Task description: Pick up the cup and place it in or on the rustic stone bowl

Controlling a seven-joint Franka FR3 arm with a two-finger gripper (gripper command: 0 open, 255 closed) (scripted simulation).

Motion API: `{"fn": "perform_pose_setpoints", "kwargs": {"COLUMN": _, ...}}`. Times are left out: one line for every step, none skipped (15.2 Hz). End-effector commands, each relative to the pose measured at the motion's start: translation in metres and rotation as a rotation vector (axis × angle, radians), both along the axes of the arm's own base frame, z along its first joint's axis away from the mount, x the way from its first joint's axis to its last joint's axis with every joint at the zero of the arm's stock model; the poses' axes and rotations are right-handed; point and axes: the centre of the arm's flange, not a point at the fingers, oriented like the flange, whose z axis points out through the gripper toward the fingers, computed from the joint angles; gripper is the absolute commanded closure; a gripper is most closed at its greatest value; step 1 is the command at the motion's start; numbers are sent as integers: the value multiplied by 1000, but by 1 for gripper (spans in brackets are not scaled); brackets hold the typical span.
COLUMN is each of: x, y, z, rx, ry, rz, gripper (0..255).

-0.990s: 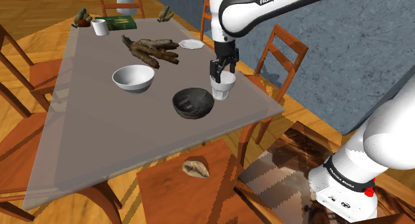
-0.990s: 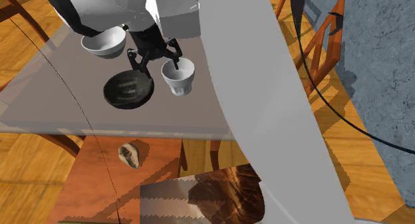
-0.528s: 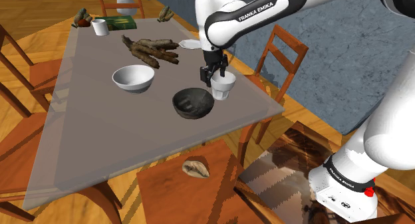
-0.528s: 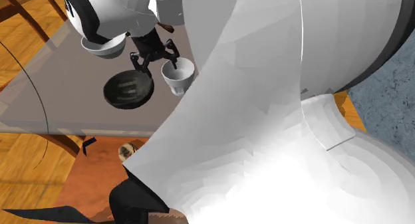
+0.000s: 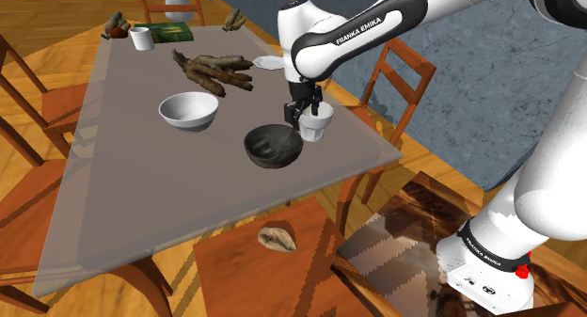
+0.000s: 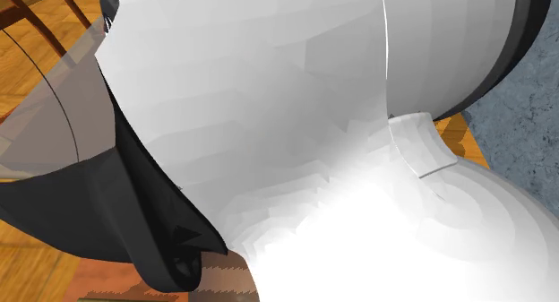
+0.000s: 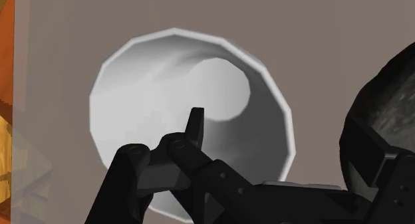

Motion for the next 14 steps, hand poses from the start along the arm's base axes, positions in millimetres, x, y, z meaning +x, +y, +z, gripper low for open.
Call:
{"fn": "perform_pose_setpoints", "kwargs": {"x": 0, "y": 0, "z": -1, "rx": 0, "ry": 1, "rz": 1, "gripper": 0}}
{"fn": "perform_pose_setpoints", "kwargs": {"x": 0, "y": 0, "z": -1, "rx": 0, "ry": 1, "rz": 1, "gripper": 0}}
{"fn": "perform_pose_setpoints", "kwargs": {"x": 0, "y": 0, "z": -1, "rx": 0, "ry": 1, "rz": 1, "gripper": 0}}
{"fn": "perform_pose_setpoints", "kwargs": {"x": 0, "y": 0, "z": -1, "rx": 0, "ry": 1, "rz": 1, "gripper": 0}}
{"fn": "perform_pose_setpoints", "kwargs": {"x": 0, "y": 0, "z": -1, "rx": 0, "ry": 1, "rz": 1, "gripper": 255}}
{"fn": "perform_pose_setpoints", "kwargs": {"x": 0, "y": 0, "z": -1, "rx": 0, "ry": 1, "rz": 1, "gripper": 255}}
{"fn": "perform_pose_setpoints", "kwargs": {"x": 0, "y": 0, "z": -1, "rx": 0, "ry": 1, "rz": 1, "gripper": 255}}
{"fn": "perform_pose_setpoints", "kwargs": {"x": 0, "y": 0, "z": -1, "rx": 0, "ry": 1, "rz": 1, "gripper": 255}}
{"fn": "perform_pose_setpoints", "kwargs": {"x": 0, "y": 0, "z": -1, "rx": 0, "ry": 1, "rz": 1, "gripper": 255}}
{"fn": "perform_pose_setpoints", "kwargs": {"x": 0, "y": 0, "z": -1, "rx": 0, "ry": 1, "rz": 1, "gripper": 255}}
{"fn": "perform_pose_setpoints", "kwargs": {"x": 0, "y": 0, "z": -1, "rx": 0, "ry": 1, "rz": 1, "gripper": 255}}
{"fn": "perform_pose_setpoints", "kwargs": {"x": 0, "y": 0, "z": -1, "rx": 0, "ry": 1, "rz": 1, "gripper": 255}}
{"fn": "perform_pose_setpoints", "kwargs": {"x": 0, "y": 0, "z": -1, "rx": 0, "ry": 1, "rz": 1, "gripper": 255}}
{"fn": "perform_pose_setpoints", "kwargs": {"x": 0, "y": 0, "z": -1, "rx": 0, "ry": 1, "rz": 1, "gripper": 255}}
